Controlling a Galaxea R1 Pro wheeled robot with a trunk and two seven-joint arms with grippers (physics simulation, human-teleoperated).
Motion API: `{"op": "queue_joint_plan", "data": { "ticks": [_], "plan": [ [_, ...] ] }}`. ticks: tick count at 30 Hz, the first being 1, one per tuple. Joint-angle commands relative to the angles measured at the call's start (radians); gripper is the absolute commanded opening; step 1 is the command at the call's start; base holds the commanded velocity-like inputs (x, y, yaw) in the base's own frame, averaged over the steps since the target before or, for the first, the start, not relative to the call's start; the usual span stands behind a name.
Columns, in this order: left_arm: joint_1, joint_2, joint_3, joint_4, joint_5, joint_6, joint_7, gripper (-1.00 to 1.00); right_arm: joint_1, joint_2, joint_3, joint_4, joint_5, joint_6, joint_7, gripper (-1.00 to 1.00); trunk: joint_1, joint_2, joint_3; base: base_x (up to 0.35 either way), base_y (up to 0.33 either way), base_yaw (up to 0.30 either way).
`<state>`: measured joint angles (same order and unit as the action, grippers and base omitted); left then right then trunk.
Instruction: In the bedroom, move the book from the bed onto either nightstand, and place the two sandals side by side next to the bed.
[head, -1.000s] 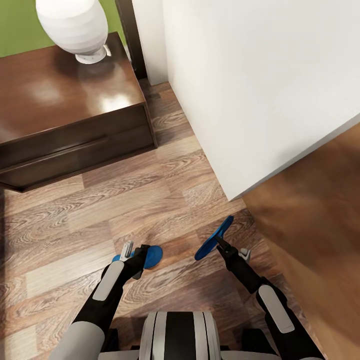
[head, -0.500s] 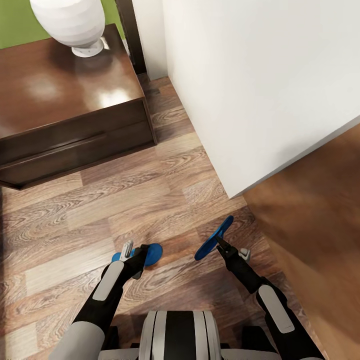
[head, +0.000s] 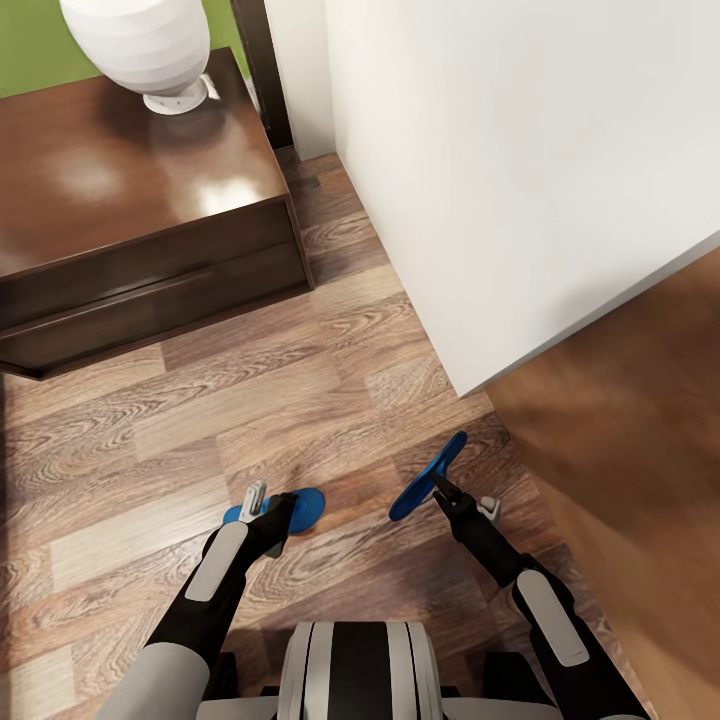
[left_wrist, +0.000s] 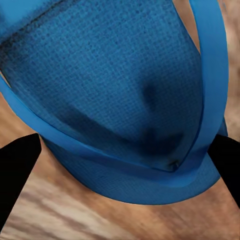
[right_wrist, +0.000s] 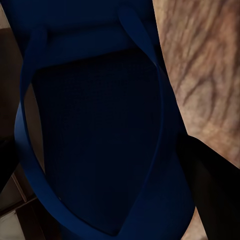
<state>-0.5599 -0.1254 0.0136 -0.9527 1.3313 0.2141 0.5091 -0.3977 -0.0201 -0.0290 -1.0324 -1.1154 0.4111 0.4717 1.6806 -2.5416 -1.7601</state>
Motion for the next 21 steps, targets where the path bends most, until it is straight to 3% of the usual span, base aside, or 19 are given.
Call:
{"op": "queue_joint_plan", "data": {
  "ticks": [1, 21],
  "plan": [
    [0.0, 0.0, 0.002, -0.001, 0.002, 0.004, 0.006, -1.0, 0.0, 0.0, -0.002, 0.0, -0.009, 0.009, 0.001, -1.0, 0.0, 0.0, -0.001, 0.0, 0.0, 0.0],
    [0.0, 0.0, 0.002, -0.001, 0.002, 0.004, 0.005, -1.0, -0.001, 0.0, -0.002, 0.0, -0.009, 0.009, 0.001, -1.0, 0.0, 0.0, -0.001, 0.0, 0.0, 0.0]
  ]
}}
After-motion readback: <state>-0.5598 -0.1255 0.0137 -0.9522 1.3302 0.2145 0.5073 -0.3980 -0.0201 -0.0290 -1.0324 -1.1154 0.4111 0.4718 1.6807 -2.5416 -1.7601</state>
